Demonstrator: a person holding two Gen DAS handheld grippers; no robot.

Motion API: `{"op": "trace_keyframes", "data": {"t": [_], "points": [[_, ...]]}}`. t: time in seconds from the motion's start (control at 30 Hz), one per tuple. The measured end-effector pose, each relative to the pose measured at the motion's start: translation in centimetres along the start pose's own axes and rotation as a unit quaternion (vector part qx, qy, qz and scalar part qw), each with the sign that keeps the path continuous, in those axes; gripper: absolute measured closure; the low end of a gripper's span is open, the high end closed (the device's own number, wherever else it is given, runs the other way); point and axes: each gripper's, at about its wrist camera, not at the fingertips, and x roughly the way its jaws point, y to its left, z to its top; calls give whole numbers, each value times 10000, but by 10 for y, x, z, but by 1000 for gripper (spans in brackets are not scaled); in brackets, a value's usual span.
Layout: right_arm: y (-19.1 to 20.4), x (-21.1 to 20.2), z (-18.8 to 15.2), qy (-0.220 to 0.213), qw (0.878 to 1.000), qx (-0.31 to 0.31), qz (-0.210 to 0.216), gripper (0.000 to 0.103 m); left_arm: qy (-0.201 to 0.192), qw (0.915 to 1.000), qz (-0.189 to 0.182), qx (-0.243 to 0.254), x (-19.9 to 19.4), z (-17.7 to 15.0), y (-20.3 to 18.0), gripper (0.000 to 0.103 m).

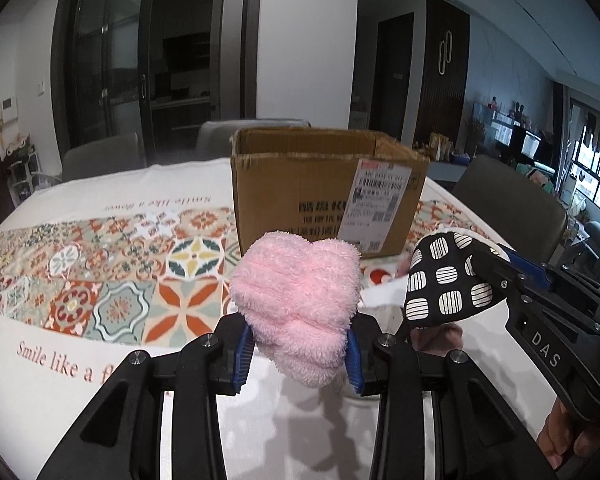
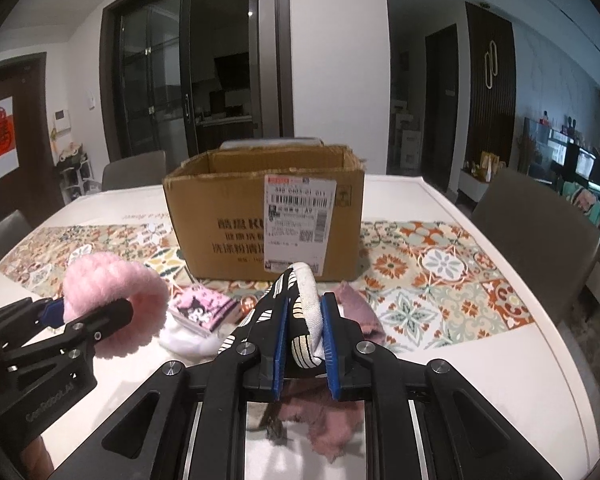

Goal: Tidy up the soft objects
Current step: 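Carry both items over the box and open the left tool to drop the scrunchie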

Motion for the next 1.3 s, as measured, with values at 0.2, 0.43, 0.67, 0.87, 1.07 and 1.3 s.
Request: {"op": "trace_keyframes", "data": {"t": [0.2,0.43,0.67,0.87,1.07,1.3], "points": [[-4,-8,19,-235,9997,83,-79,85,-248,9996,-10,98,-6,21,-3,66],[-8,-21,47,-646,9977,150,-151,85,-550,9982,-92,225,-11,52,-6,66],[-1,-28,76,-1151,9932,25,-184,85,-620,9975,-127,305,-7,78,-5,66],[5,-23,97,-1437,9895,-72,-137,85,-723,9967,-124,349,1,103,-2,66],[8,-11,117,-1626,9865,-139,-98,85,-831,9955,-83,447,11,126,-4,66],[6,10,132,-1720,9849,-201,-83,85,-942,9939,49,570,31,147,-9,66]]}}
